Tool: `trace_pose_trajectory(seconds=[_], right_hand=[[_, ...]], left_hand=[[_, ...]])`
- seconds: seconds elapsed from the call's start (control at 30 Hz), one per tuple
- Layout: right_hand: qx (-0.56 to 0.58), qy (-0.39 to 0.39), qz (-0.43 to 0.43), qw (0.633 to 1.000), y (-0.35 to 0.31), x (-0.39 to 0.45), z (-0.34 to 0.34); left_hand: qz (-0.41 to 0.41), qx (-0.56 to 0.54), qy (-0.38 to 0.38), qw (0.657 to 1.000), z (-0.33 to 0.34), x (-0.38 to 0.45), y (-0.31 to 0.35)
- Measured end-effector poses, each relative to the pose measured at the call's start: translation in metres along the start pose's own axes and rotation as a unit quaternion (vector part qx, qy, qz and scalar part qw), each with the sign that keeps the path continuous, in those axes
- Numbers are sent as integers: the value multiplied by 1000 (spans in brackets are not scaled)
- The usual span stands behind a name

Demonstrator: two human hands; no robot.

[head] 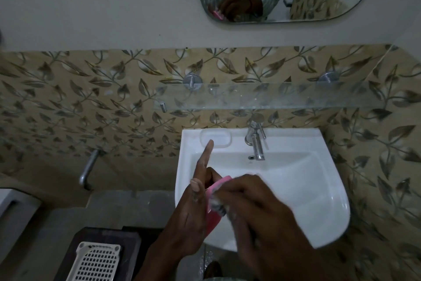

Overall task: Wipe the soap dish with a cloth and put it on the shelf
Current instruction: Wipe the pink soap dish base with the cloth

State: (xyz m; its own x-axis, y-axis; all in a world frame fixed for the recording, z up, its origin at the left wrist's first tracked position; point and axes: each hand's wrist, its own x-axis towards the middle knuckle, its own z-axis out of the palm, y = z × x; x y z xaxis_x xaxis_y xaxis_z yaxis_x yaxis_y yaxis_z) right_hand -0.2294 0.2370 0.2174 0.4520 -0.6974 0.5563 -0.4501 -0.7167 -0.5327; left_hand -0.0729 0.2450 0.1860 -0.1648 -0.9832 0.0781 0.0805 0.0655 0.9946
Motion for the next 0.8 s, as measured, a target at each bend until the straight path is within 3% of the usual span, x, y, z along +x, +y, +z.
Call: trace_pose_trajectory(seconds=[0.1, 0.17, 0.33, 0.43, 0.67, 0.8], right_hand=[[24, 4, -19, 1000, -2, -1, 1], [66, 25, 49, 996, 13, 1, 0], [125, 53, 197, 971, 25, -4, 9], [146, 55, 225, 962, 23, -9, 11], [50, 105, 133, 984, 21, -3, 13], [-62, 84, 28, 994, 35, -6, 12]], left_hand=[[43, 37, -21, 998, 4, -3, 12], [102, 48, 47, 993, 1, -3, 5], [51, -11, 71, 996, -3, 8, -8], [45, 15, 86, 995, -6, 11, -11], [25, -13, 75, 997, 5, 2, 2], [32, 135, 56, 989, 6, 0, 11]])
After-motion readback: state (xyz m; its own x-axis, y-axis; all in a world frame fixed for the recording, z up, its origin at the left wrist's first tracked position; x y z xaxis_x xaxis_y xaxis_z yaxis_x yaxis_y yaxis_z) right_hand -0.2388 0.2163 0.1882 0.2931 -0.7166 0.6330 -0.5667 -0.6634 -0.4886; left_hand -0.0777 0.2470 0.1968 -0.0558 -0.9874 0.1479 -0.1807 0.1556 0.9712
